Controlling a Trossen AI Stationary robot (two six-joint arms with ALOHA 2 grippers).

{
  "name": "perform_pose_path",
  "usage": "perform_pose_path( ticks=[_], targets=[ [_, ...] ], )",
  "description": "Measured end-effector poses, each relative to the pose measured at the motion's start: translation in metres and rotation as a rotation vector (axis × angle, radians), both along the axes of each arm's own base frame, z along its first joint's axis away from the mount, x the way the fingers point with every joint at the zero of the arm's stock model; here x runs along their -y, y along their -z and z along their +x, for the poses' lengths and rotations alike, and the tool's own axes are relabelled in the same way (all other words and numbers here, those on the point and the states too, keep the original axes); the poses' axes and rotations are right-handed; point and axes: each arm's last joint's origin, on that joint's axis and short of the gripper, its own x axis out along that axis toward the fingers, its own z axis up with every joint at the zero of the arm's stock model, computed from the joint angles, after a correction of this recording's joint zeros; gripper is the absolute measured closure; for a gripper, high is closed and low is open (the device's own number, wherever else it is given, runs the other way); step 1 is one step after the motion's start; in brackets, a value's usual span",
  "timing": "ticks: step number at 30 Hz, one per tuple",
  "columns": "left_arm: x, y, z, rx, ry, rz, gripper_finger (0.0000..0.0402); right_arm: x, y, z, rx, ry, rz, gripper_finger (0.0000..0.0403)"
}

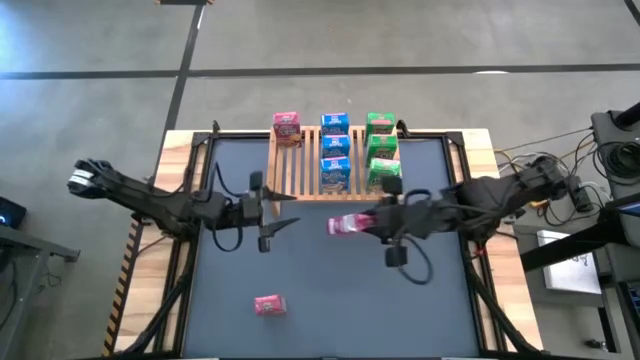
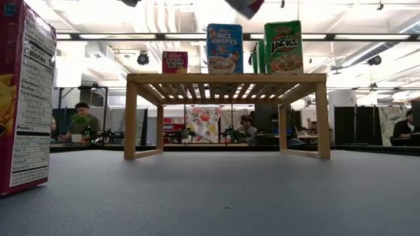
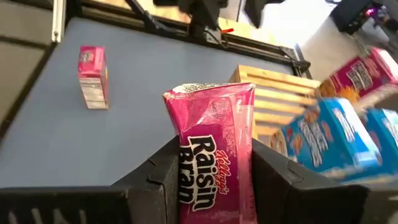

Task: Stack cereal on shelf
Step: Put the top pink cereal box on the shelf aligned with the other pink cereal box

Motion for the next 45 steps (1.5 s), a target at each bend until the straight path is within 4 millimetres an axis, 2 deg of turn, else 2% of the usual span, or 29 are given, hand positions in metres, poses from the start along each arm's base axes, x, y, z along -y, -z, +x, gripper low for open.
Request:
perform_pose_path(
  ticks=[8, 12, 16, 21, 31, 45],
  targets=[
    [0.005, -0.030, 0.019, -0.179, -0.004, -0.029, 0.0100, 0.007, 0.003, 0.050, -0.038, 0.026, -0.060, 0.0264],
    [0.010, -0.034, 0.035, -0.284, -0.012, -0.026, 0.0057, 0.003, 0.000, 0.063, -0.034, 0.014, -0.076, 0.0264],
    [0.014, -0.033, 0.049, -0.333, -0.016, -0.027, 0.0040, 0.001, -0.001, 0.069, -0.046, 0.005, -0.079, 0.0264],
    [0.016, -0.030, 0.055, -0.353, -0.017, -0.025, 0.0049, 0.000, -0.003, 0.071, -0.041, -0.007, -0.071, 0.0264],
    [0.016, -0.040, 0.043, -0.342, 0.093, -0.120, 0.0101, 0.001, -0.005, 0.068, -0.029, -0.001, -0.066, 0.0264],
    [0.013, -0.023, 0.060, -0.374, 0.005, -0.158, 0.0116, 0.000, -0.005, 0.071, -0.012, -0.005, -0.069, 0.0264]
  ],
)
